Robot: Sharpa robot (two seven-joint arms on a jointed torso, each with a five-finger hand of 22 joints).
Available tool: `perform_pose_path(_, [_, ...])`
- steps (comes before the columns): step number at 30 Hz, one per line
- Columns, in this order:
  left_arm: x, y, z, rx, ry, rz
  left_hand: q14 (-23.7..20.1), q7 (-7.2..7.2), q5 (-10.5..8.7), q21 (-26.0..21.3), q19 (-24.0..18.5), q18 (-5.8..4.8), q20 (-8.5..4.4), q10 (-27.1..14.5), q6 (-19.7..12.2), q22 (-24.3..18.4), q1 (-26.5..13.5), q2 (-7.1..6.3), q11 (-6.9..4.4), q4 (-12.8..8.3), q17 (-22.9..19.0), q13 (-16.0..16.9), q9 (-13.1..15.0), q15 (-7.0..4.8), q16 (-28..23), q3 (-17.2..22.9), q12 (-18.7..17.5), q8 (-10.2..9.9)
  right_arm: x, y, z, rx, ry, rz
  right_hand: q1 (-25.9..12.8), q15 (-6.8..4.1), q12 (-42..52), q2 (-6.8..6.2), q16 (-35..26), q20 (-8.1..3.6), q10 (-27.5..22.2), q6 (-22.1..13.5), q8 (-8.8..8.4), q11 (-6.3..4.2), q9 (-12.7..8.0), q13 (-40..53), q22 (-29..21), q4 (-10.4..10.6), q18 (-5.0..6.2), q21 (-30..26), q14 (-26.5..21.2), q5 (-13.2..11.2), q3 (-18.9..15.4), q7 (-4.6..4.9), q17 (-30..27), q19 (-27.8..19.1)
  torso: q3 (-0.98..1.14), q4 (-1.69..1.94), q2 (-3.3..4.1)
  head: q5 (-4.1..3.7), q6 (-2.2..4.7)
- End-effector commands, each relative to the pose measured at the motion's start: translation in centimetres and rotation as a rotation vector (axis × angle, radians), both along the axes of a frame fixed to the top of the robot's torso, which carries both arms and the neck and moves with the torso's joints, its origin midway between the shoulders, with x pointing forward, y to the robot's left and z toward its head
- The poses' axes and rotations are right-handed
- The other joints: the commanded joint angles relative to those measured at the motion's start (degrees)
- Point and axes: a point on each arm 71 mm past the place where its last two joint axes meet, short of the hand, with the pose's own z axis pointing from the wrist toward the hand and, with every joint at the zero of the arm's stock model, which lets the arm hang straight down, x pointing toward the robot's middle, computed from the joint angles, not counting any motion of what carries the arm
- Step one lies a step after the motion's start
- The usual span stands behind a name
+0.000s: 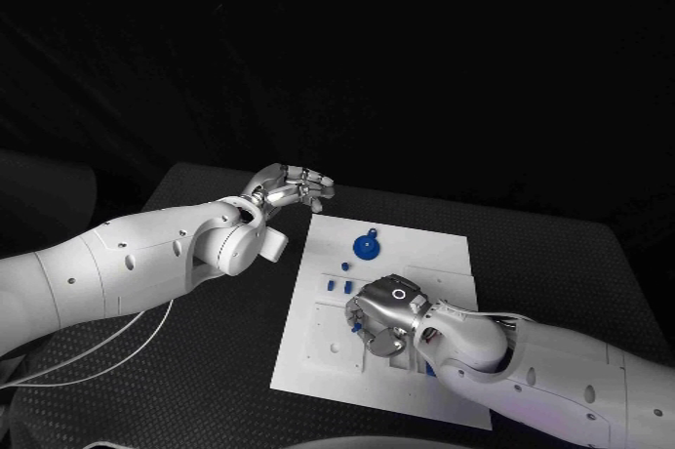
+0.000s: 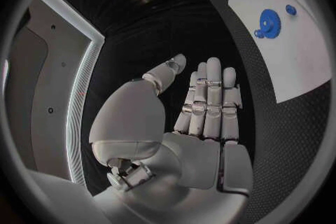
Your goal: Assemble the parts on the task board
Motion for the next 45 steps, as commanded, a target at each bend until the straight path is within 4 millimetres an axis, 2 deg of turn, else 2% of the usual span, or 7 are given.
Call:
perform_pose_path(1, [0.0, -0.2, 0.1, -0.011, -0.008, -0.005, 0.3, -0.01, 0.36, -0.4, 0.5, 0.97, 0.08, 0.1, -0.4, 0.1, -0.6, 0.08, -0.11, 0.0, 0.1, -0.1, 0.0, 0.08, -0.4, -0.2, -0.1, 0.2, -0.2, 0.1, -0.3, -0.037, -0.005, 0.008, 0.1, -0.45, 0.2, 0.48, 0.2, -0.35, 0.3, 0.4, 0.1, 0.04, 0.1, -0.1, 1.2, -0.1, 1.81, 0.3, -0.1, 0.1, 0.2, 0.08, 0.1, 0.1, 0.01, -0.02, 0.0, -0.06, 0.08])
perform_pose_path(17, [0.0, -0.3, 0.1, -0.012, -0.006, -0.009, 0.3, 0.04, 0.36, -0.5, 0.5, 0.96, 0.09, 0.1, -0.5, 0.1, -0.6, 0.11, -0.1, 0.1, 0.2, -0.1, 0.0, 0.08, -0.5, -0.2, -0.1, 0.2, -0.7, 1.2, -0.7, -0.063, 0.021, 0.039, 0.0, -0.45, 0.1, 0.53, 0.2, -0.35, 0.3, 0.4, 0.06, 0.04, 0.1, 0.0, 1.2, -0.2, 1.81, 0.4, -0.1, 0.1, 0.2, 0.09, 0.1, 0.0, -0.03, 0.05, -0.01, -0.17, -0.07])
perform_pose_path(30, [0.0, -0.2, 0.1, -0.011, -0.003, -0.009, 0.3, 0.08, 0.34, -0.5, 0.6, 0.95, 0.09, 0.1, -0.6, 0.1, -0.7, 0.12, -0.1, 0.1, 0.3, -0.1, 0.0, 0.09, -0.6, -0.2, -0.1, 0.1, -0.5, 0.8, -1.0, -0.064, 0.04, 0.017, -0.6, -0.2, -0.7, 0.41, -0.3, -0.15, -0.2, -0.1, -0.44, 0.3, 0.0, 0.1, 1.1, 0.0, 1.81, 0.3, -0.4, 0.3, 0.4, 0.35, 0.1, -0.7, -0.04, -0.01, -0.01, -0.2, -0.04])
perform_pose_path(32, [0.0, -0.2, 0.1, -0.011, -0.003, -0.008, 0.3, 0.08, 0.34, -0.5, 0.6, 0.95, 0.09, 0.1, -0.6, 0.1, -0.7, 0.12, -0.1, 0.1, 0.3, -0.1, -0.1, 0.09, -0.6, -0.2, -0.1, 0.1, -0.4, 0.6, -1.0, -0.055, 0.044, 0.01, -0.9, 0.01, -1.1, -0.02, -0.7, -0.07, -0.6, -0.5, -0.78, 0.51, -0.1, 0.1, 1.0, 0.2, 1.81, 0.2, -0.5, 0.6, 0.5, 0.57, 0.0, -1.1, -0.04, 0.0, -0.01, -0.22, -0.04])
perform_pose_path(36, [0.0, -0.1, 0.1, -0.01, -0.002, -0.008, 0.3, 0.09, 0.34, -0.5, 0.6, 0.95, 0.09, 0.1, -0.7, 0.1, -0.7, 0.11, -0.09, 0.1, 0.3, -0.1, -0.1, 0.09, -0.6, -0.2, -0.1, 0.1, -0.3, 0.1, -0.9, -0.029, 0.052, 0.0, -2.2, 1.24, -3.4, -2.14, -2.1, -0.14, -3.9, -3.8, -2.72, 1.72, -0.9, -0.4, 1.0, 0.6, 1.81, -0.2, -1.0, 1.3, -0.7, 1.99, -0.9, -2.2, 0.0, -0.06, -0.01, -0.29, -0.01])
perform_pose_path(41, [0.0, 0.1, 0.1, -0.009, -0.002, -0.004, 0.3, 0.1, 0.33, -0.6, 0.6, 0.95, 0.08, 0.1, -0.7, 0.1, -0.7, 0.06, -0.08, 0.1, 0.3, -0.2, -0.1, 0.1, -0.6, -0.3, -0.1, 0.1, -0.3, -0.3, -0.7, 0.006, 0.042, -0.012, -4.2, 2.73, -6.0, -2.51, -2.3, -0.06, -7.9, -7.6, -4.65, 3.31, -1.6, -1.5, 1.1, -1.3, 1.81, -0.2, -1.3, 1.8, -5.0, 3.69, -1.0, -3.0, 0.04, -0.06, 0.01, -0.33, -0.09])
perform_pose_path(45, [0.0, 0.3, 0.1, -0.007, -0.002, 0.001, 0.3, 0.1, 0.32, -0.6, 0.6, 0.95, 0.08, 0.1, -0.7, 0.1, -0.7, 0.05, -0.08, 0.1, 0.3, -0.2, -0.1, 0.1, -0.6, -0.3, -0.1, 0.1, -0.3, -0.9, -0.4, 0.025, 0.028, -0.024, -4.6, 3.23, -6.9, -2.57, -2.3, 0.06, -9.3, -8.9, -5.16, 3.88, -1.9, -2.1, 1.0, -2.2, 1.81, -0.3, -1.6, 1.5, -6.1, 4.23, -1.0, -3.4, 0.06, -0.04, 0.02, -0.5, 0.04])
